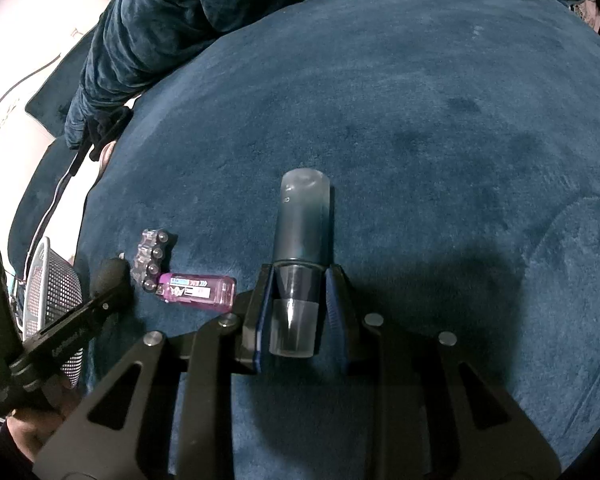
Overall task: Organize rigid objects
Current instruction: 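Grasp and lift the car key with the left tool while the right tool holds the tube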
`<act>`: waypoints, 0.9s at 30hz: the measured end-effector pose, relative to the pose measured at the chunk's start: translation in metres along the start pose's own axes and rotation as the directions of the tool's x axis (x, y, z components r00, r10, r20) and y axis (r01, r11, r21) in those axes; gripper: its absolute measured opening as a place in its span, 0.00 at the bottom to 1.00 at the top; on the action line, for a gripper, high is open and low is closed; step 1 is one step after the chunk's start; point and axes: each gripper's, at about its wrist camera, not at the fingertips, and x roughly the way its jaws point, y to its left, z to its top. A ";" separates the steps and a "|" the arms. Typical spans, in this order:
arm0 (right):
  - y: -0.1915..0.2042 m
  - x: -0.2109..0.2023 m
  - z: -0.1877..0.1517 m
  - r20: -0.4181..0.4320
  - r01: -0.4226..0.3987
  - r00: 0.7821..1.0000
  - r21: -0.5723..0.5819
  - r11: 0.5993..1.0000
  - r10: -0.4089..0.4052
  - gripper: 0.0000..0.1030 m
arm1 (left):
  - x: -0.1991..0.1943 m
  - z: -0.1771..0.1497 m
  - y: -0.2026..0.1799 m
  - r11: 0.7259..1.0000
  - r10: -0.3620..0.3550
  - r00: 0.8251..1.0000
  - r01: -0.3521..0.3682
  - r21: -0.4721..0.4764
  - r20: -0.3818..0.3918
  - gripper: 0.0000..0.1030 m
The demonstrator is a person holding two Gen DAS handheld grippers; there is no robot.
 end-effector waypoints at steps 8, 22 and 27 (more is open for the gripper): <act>0.001 0.002 0.001 -0.005 0.005 1.000 -0.014 1.000 -0.005 0.26 | 0.005 -0.002 -0.008 0.999 -0.004 1.000 0.005 0.040 -0.014 0.26; 0.014 -0.017 -0.015 0.055 0.018 0.998 -0.069 0.997 -0.014 0.25 | -0.050 -0.014 -0.009 0.989 -0.108 0.994 0.104 0.108 0.033 0.14; 0.016 -0.028 -0.023 0.075 -0.012 0.997 -0.043 0.999 0.015 0.25 | -0.076 -0.023 -0.007 0.982 -0.142 0.988 0.134 0.129 0.055 0.14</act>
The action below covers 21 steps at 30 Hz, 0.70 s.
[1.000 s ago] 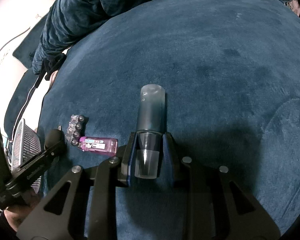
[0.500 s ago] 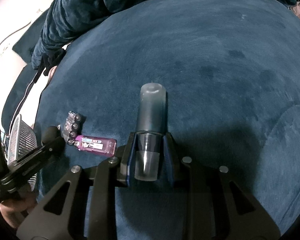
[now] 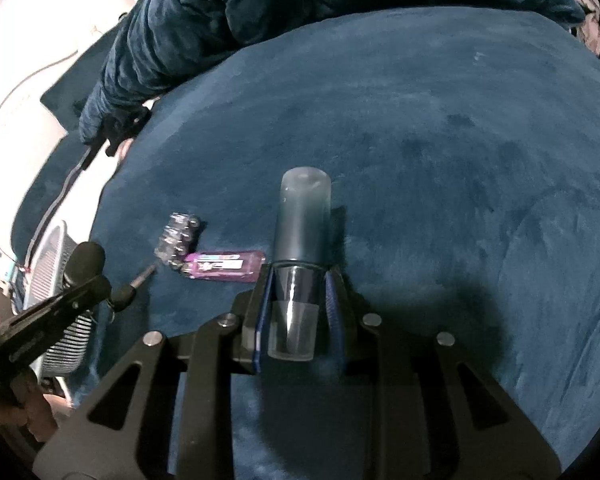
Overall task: Organize rigid objects
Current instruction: 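Grasp and lift the car key with the left tool while the right tool holds the tube, then carry the black car key and clear tube over the basket with both tools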
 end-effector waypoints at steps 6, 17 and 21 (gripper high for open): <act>0.010 -0.012 -0.005 0.030 -0.020 0.999 0.017 1.000 0.020 0.25 | -0.025 -0.005 -0.001 1.000 -0.022 1.000 0.022 0.018 0.021 0.14; 0.032 -0.044 -0.027 0.060 -0.044 0.997 0.047 0.998 0.041 0.25 | -0.061 -0.012 0.000 0.998 -0.056 0.998 0.055 0.028 0.040 0.14; 0.043 -0.057 -0.025 0.083 -0.046 0.996 0.038 0.998 0.042 0.25 | -0.081 -0.012 0.005 0.997 -0.072 0.995 0.071 0.021 0.065 0.14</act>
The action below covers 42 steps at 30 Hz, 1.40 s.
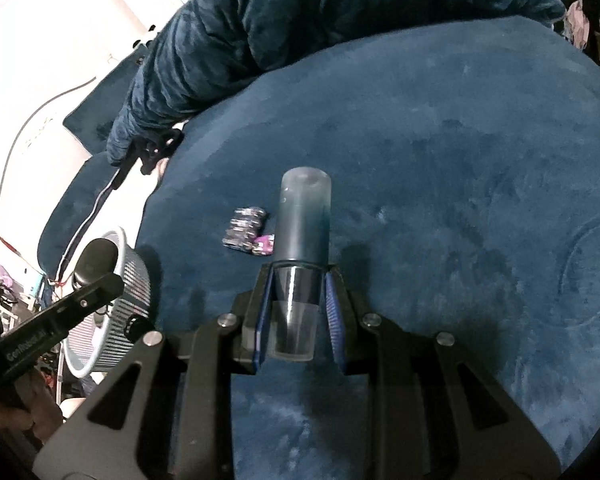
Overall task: Organize rigid objects
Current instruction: 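Carry the black car key and clear tube over the basket with both tools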
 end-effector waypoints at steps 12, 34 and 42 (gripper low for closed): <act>0.047 -0.036 0.000 0.054 -0.002 0.999 -0.077 0.997 0.006 0.25 | -0.060 0.002 0.014 1.000 -0.020 0.997 0.022 -0.021 0.076 0.14; 0.146 -0.042 -0.020 0.034 -0.034 0.998 -0.257 0.966 0.044 0.25 | -0.122 -0.014 0.105 0.986 0.118 0.984 -0.099 -0.137 0.136 0.14; 0.180 -0.030 -0.027 0.009 -0.038 0.999 -0.315 0.948 0.043 0.25 | -0.130 -0.017 0.147 0.973 0.130 0.981 -0.097 -0.209 0.146 0.14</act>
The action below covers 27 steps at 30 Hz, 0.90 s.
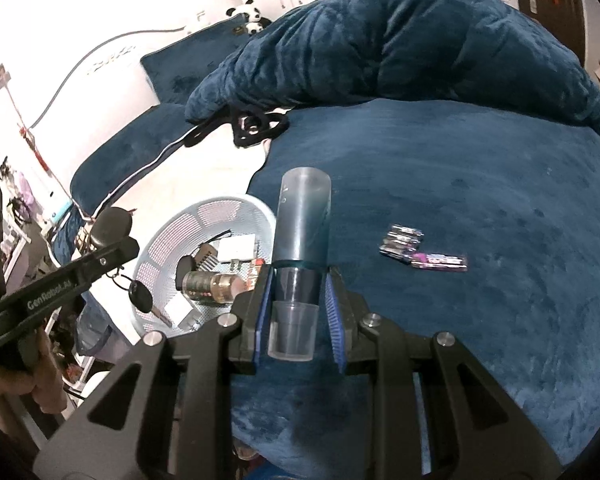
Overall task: Organize rigid objects
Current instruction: 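Carry the black car key and clear tube over the basket with both tools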
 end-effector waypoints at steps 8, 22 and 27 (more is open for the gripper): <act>0.030 0.021 0.004 -0.035 -0.015 0.999 -0.050 0.999 0.014 0.25 | 0.002 0.007 0.036 0.999 0.018 1.000 -0.018 -0.051 0.010 0.14; 0.082 0.063 0.007 -0.108 -0.040 0.994 -0.136 0.990 0.025 0.25 | 0.026 0.007 0.080 0.991 -0.002 1.000 -0.002 -0.131 -0.029 0.14; 0.089 0.077 0.007 -0.133 -0.038 0.991 -0.148 0.988 0.018 0.25 | 0.037 0.007 0.084 0.991 -0.014 0.999 0.008 -0.136 -0.043 0.14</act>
